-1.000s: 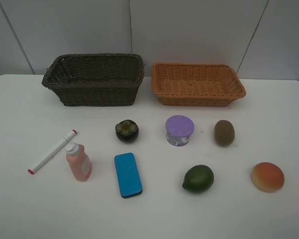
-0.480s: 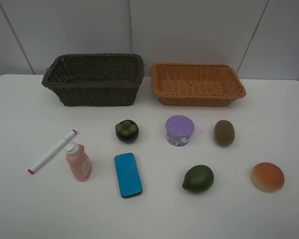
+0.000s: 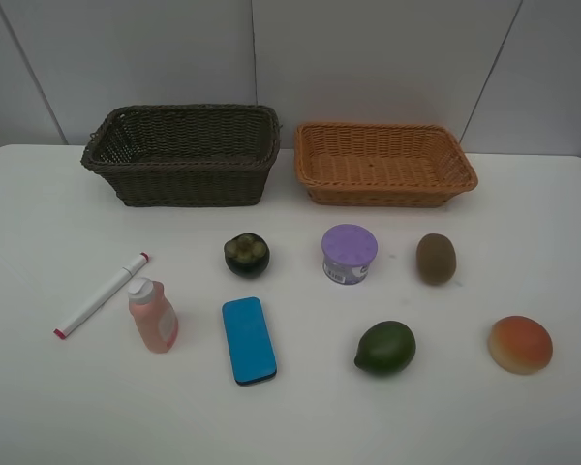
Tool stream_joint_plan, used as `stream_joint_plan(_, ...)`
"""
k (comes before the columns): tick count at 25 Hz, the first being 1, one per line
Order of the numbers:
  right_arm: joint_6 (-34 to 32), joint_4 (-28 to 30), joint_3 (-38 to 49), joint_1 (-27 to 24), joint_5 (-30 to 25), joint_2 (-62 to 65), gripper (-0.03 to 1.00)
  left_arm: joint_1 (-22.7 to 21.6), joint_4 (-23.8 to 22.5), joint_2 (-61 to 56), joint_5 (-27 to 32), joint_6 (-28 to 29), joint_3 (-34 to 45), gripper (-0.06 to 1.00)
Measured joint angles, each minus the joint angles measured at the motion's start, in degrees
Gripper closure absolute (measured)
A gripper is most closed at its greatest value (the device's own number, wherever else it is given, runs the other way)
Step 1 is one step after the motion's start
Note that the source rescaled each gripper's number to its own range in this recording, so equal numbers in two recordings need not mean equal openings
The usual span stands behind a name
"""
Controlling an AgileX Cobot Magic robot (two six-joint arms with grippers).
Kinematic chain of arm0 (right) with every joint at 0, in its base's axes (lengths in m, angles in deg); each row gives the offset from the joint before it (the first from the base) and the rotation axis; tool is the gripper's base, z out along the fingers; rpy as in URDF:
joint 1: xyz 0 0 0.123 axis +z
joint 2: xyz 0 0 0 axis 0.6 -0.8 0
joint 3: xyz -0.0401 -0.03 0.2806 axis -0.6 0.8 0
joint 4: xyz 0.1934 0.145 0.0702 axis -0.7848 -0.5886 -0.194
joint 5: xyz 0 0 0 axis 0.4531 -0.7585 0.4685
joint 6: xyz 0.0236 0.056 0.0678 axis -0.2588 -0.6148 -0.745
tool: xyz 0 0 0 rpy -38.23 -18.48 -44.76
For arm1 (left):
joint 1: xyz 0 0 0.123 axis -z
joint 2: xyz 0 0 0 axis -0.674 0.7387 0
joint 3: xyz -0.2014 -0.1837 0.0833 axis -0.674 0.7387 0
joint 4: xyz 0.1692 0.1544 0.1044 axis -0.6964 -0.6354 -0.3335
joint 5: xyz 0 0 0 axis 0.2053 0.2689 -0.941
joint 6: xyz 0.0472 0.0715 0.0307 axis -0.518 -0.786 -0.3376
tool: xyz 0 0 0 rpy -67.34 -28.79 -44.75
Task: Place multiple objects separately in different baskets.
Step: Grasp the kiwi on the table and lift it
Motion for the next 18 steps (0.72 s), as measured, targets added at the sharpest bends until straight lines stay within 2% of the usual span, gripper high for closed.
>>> stream_joint_plan(18, 0.0, 0.0, 0.0, 0.0, 0.0, 0.0, -0.02, 0.0, 0.0, 0.0, 0.0, 0.0, 0.0, -0.06)
